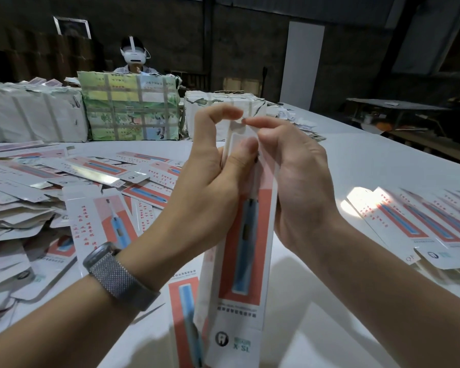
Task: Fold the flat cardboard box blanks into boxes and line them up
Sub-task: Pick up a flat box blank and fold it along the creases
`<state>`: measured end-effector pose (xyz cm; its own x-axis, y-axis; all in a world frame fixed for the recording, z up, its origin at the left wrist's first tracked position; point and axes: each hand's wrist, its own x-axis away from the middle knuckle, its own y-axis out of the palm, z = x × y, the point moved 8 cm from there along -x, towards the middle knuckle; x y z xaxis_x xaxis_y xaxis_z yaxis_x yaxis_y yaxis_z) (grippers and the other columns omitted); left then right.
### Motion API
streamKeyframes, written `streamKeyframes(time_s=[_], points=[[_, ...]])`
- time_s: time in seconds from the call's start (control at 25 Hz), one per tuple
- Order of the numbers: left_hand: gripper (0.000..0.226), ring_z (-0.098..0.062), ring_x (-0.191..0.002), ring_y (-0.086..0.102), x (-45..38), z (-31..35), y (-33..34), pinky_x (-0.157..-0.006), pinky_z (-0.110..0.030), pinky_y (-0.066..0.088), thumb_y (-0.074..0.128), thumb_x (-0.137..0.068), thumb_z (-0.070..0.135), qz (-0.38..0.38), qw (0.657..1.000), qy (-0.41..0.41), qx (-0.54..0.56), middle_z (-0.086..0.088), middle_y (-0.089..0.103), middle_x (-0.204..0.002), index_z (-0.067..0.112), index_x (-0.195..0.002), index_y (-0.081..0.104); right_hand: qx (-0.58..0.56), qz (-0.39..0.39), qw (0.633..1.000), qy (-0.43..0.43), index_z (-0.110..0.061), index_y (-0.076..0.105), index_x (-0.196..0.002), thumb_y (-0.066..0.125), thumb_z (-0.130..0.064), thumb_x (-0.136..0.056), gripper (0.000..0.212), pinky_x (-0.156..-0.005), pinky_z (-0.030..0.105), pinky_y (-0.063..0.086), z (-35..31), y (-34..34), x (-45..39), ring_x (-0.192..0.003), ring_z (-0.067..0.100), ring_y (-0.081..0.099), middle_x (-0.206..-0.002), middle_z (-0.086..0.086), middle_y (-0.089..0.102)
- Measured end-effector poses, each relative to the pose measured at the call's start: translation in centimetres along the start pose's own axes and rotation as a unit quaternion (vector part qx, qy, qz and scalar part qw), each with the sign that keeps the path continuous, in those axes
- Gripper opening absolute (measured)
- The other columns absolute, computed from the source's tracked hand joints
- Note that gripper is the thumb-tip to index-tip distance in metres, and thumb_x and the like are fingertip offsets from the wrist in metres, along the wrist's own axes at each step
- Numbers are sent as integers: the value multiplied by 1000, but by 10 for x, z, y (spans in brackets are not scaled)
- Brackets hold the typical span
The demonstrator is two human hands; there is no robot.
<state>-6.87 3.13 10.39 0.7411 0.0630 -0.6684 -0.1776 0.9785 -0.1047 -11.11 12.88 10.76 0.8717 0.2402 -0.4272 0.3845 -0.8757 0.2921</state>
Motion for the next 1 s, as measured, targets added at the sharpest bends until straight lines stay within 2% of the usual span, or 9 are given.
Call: streamKeyframes(time_s=[0.24,0.32,0.44,0.52,0.6,0.68,0.72,0.84,1.0], points=[[13,-11,-52,62,1,-1,-1,-49,-23,50,40,-109,17,11,1000,-8,25,-1,62,-63,29,-115,38,28,-21,999,3,-14,73,-82,47,-3,-95,31,-62,39,53,0,-1,-3,-73,26,62,-77,10,66],[12,-18,-54,64,3,-2,0,-50,-34,54,41,-109,21,20,999,-28,30,-9,64,-65,33,-111,39,64,-14,998,4,-9,72,-82,48,-5,-94,27,-61,47,43,-1,-4,-5,-72,32,57,-77,17,62],[11,-50,-67,62,5,0,2,-64,-67,55,41,-107,28,22,998,-53,33,-33,61,-80,38,-100,41,105,-25,994,-2,2,69,-84,49,-6,-91,23,-58,54,38,-2,-5,-8,-68,35,52,-73,23,54],[9,-58,-69,56,4,1,1,-62,-74,49,41,-106,29,26,997,-60,42,-41,55,-83,34,-98,42,133,-30,990,-31,0,70,-82,50,-6,-93,24,-50,61,41,-6,-4,-9,-64,33,53,-70,31,50],[7,-59,-67,54,2,3,-2,-62,-75,48,42,-104,30,40,997,-56,47,-43,53,-83,32,-97,41,149,-30,986,-68,-8,73,-82,52,-9,-96,26,-49,50,49,-9,-3,-7,-60,25,59,-74,30,56],[9,-48,-58,55,1,3,-6,-59,-69,53,41,-105,29,52,997,-48,42,-34,58,-75,31,-97,41,129,-42,988,-80,-11,74,-87,52,-11,-99,25,-53,35,53,-7,0,-4,-62,21,62,-77,27,61],[11,-37,-53,56,1,2,-8,-54,-58,56,41,-107,28,56,997,-44,37,-23,60,-69,31,-97,40,123,-50,988,-83,-11,74,-90,51,-12,-100,25,-55,32,54,-5,2,-3,-64,22,63,-78,24,63],[13,-12,-51,57,2,-1,-10,-46,-27,48,39,-109,26,61,997,-34,12,2,57,-61,31,-98,39,144,-63,981,-110,-13,72,-94,49,-14,-102,25,-62,35,56,-3,4,-2,-70,24,65,-76,11,68],[13,-18,-52,52,3,0,-11,-45,-30,42,40,-109,26,76,997,-23,3,-2,52,-64,29,-96,40,155,-73,978,-123,-16,72,-93,49,-16,-102,24,-68,44,56,-3,6,-2,-75,23,66,-80,4,70]])
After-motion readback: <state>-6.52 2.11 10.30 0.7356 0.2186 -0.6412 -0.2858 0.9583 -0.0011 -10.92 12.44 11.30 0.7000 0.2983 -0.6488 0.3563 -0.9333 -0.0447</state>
